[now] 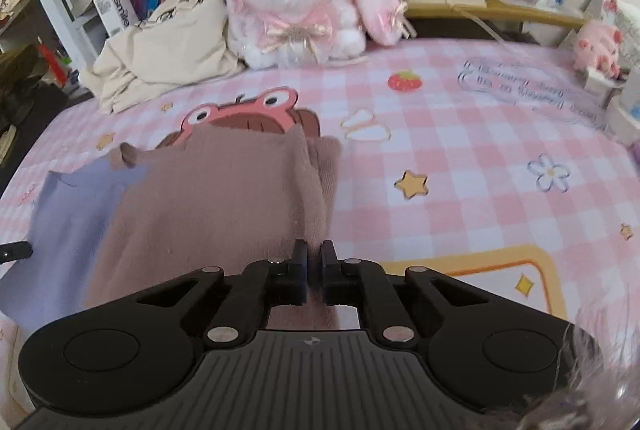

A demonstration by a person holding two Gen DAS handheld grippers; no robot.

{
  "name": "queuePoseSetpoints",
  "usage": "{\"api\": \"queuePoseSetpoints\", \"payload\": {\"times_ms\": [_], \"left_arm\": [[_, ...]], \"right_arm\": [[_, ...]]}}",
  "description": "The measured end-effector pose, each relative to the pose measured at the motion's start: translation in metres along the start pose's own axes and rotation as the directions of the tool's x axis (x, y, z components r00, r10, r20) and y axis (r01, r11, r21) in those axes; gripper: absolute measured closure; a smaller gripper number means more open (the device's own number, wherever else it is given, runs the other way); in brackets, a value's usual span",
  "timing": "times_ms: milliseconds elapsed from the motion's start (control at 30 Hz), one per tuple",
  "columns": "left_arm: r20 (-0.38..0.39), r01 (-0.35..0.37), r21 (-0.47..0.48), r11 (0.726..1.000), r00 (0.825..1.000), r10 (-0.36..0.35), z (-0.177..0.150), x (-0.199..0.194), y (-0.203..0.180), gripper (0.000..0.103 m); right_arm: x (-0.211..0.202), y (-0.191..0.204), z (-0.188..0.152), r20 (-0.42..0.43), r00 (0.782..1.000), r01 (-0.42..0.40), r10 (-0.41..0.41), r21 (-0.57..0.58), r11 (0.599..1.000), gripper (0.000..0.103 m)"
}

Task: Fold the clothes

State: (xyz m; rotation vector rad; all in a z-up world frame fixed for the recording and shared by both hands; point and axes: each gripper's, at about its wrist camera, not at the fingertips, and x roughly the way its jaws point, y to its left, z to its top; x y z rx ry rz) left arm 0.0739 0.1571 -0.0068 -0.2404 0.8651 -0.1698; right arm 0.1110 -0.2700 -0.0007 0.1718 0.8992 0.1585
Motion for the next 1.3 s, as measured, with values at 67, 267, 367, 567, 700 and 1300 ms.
{"api": "queuePoseSetpoints", "payload": {"times_ms": [67, 267, 367, 567, 700, 1300], "left_arm": [[-0.005, 0.014, -0.048, 0.999, 1.0, -0.015, 0.003, 0.002, 0.007, 0.079], [0.014, 0.011, -0.092, 0.996, 1.0, -0.01, 0.0, 0.002, 0.01, 0.079], [0.027, -0.016, -0.084, 0.996, 0.999, 0.018, -0.001, -0.001, 0.005, 0.076], [0.098, -0.067, -0.072, 0.995, 0.992, 0.074, -0.005, -0.025, -0.015, 0.07], [0.132, -0.071, -0.041, 0.997, 0.988, 0.075, -0.014, -0.042, -0.034, 0.068], [0.127, -0.092, -0.009, 0.996, 0.988, 0.092, -0.092, -0.083, -0.109, 0.038]], "right_arm": [[0.0, -0.001, -0.001, 0.0, 1.0, 0.001, -0.001, 0.002, 1.0, 0.097], [0.002, -0.002, -0.005, 0.001, 1.0, 0.005, -0.005, 0.009, 1.0, 0.096], [0.002, -0.003, -0.007, 0.002, 1.0, 0.007, -0.007, 0.012, 1.0, 0.092], [-0.021, 0.005, -0.022, 0.04, 0.999, 0.037, -0.035, -0.046, 0.998, 0.07], [-0.037, 0.011, -0.033, 0.066, 0.996, 0.058, -0.052, -0.085, 0.995, 0.064], [-0.093, 0.027, -0.101, 0.051, 0.998, 0.041, -0.034, -0.133, 0.99, 0.044]]}}
